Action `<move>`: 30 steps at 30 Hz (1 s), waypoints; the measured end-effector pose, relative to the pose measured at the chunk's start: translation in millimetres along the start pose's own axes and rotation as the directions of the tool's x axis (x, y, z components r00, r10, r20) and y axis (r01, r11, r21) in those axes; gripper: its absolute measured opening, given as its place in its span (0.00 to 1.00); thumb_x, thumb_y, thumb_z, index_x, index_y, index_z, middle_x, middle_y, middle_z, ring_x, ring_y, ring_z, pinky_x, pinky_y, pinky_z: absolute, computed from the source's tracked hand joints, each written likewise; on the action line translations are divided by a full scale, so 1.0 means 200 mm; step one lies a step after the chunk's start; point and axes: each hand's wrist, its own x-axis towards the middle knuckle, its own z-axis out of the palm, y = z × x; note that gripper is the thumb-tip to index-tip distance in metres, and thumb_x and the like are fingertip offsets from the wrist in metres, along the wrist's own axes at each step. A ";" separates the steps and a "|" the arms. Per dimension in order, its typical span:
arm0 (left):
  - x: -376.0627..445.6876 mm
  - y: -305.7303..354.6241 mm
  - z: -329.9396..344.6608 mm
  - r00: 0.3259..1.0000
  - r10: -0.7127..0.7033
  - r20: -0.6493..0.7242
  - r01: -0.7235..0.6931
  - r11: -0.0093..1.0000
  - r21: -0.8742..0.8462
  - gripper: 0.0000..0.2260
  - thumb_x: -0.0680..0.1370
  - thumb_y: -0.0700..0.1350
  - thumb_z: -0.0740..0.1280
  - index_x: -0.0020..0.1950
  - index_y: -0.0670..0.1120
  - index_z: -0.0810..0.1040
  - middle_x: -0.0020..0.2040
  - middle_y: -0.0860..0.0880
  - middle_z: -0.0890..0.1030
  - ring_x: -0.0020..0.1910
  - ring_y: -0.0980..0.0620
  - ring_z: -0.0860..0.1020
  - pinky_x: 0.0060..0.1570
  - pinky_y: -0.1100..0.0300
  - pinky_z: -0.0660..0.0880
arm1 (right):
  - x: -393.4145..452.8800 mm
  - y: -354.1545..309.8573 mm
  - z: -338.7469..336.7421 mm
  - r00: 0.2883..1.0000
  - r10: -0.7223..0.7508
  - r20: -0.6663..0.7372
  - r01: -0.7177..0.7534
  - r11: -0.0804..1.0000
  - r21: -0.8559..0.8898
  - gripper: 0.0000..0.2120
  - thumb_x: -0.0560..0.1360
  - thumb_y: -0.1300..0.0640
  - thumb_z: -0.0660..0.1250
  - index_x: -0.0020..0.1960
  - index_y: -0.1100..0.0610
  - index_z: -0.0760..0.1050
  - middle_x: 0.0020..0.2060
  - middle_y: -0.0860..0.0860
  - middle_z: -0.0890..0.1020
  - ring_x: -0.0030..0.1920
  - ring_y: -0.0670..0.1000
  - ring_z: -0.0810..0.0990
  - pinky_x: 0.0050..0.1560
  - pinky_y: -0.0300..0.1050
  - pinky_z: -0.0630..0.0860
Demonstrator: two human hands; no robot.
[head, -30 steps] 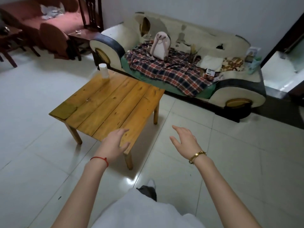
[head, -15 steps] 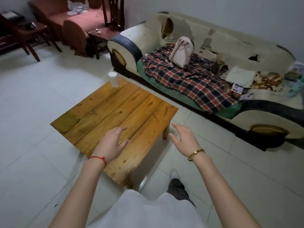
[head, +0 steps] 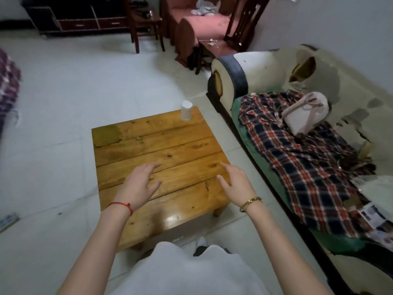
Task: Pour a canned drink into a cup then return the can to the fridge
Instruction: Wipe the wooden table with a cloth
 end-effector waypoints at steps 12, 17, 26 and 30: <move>-0.07 0.15 0.11 0.927 -0.328 -0.185 0.319 0.945 -0.073 0.23 0.79 0.49 0.66 0.73 0.50 0.68 0.69 0.48 0.73 0.69 0.49 0.70 0.69 0.50 0.69 | 0.39 0.07 -0.06 0.955 -0.216 0.204 0.221 0.975 -0.002 0.24 0.81 0.47 0.57 0.74 0.53 0.63 0.71 0.51 0.70 0.72 0.50 0.64 0.72 0.53 0.64; -0.06 0.07 0.11 0.898 -0.387 -0.209 0.377 0.922 -0.088 0.22 0.79 0.48 0.66 0.73 0.49 0.68 0.69 0.49 0.74 0.69 0.49 0.71 0.68 0.51 0.69 | 0.45 -0.01 0.01 0.940 -0.244 0.239 0.244 0.969 0.027 0.24 0.81 0.48 0.57 0.74 0.54 0.63 0.70 0.51 0.70 0.72 0.50 0.64 0.73 0.51 0.63; 0.01 -0.11 0.05 0.890 -0.408 -0.204 0.394 0.913 -0.106 0.21 0.79 0.48 0.65 0.72 0.49 0.70 0.68 0.49 0.74 0.67 0.49 0.72 0.66 0.54 0.70 | 0.61 -0.13 0.08 0.944 -0.249 0.214 0.243 0.968 0.054 0.22 0.81 0.49 0.58 0.73 0.55 0.65 0.69 0.51 0.72 0.71 0.51 0.65 0.72 0.48 0.64; 0.03 -0.19 0.03 0.887 -0.417 -0.198 0.400 0.908 -0.120 0.20 0.79 0.48 0.65 0.71 0.49 0.70 0.68 0.49 0.75 0.67 0.49 0.72 0.66 0.54 0.70 | 0.68 -0.21 0.12 0.944 -0.242 0.222 0.229 0.970 0.085 0.21 0.81 0.49 0.58 0.72 0.54 0.66 0.68 0.51 0.73 0.70 0.51 0.67 0.70 0.46 0.65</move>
